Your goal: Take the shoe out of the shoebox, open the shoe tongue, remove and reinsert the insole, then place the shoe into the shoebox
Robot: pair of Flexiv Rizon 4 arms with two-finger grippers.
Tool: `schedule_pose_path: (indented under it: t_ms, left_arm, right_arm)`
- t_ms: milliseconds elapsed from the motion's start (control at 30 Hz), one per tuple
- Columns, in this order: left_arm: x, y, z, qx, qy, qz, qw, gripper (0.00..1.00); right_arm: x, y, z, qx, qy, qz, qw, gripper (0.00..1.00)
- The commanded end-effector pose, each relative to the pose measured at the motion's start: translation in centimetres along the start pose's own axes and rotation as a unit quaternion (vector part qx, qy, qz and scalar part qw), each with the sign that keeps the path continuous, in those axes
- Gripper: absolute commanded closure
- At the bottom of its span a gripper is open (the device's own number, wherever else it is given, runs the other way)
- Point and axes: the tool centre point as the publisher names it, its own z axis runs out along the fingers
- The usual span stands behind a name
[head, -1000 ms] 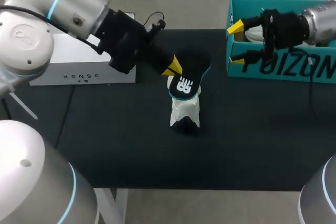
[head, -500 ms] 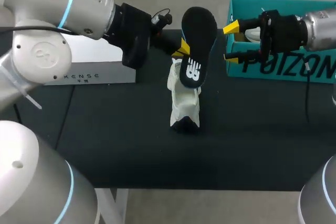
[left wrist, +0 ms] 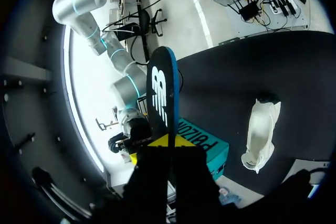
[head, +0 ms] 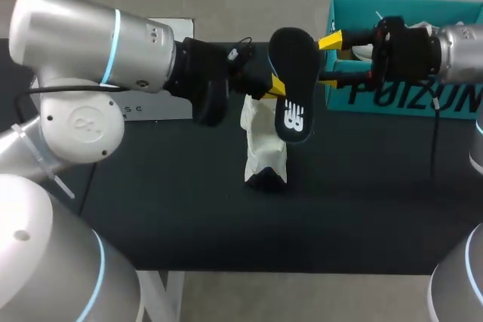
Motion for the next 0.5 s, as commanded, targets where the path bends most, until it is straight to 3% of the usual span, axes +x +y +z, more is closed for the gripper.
schedule_pose_path:
  t_ms: [33, 367, 433, 467, 500]
  left_arm:
    - [-0.5, 0.4, 0.9, 0.006, -0.004, -0.010, 1.000, 1.00]
    - [-0.7, 0.3, 2.6, 0.019, -0.014, -0.025, 0.999, 1.00]
    - [-0.7, 0.3, 2.6, 0.020, -0.013, -0.027, 0.999, 1.00]
    - [-0.6, 0.2, 2.5, 0.022, -0.012, -0.028, 0.999, 1.00]
    - [-0.6, 0.2, 2.5, 0.023, -0.011, -0.028, 0.999, 1.00]
  right_arm:
    - [-0.5, 0.3, 1.2, 0.002, 0.001, 0.003, 1.000, 0.45]
    - [-0.5, 0.6, 1.9, 0.006, 0.007, 0.004, 1.000, 0.61]
    - [-0.4, 0.5, 1.9, 0.005, 0.007, 0.004, 1.000, 0.78]
    - [-0.4, 0.5, 1.9, 0.005, 0.007, 0.004, 1.000, 0.95]
    - [-0.4, 0.5, 1.8, 0.004, 0.007, 0.005, 1.000, 1.00]
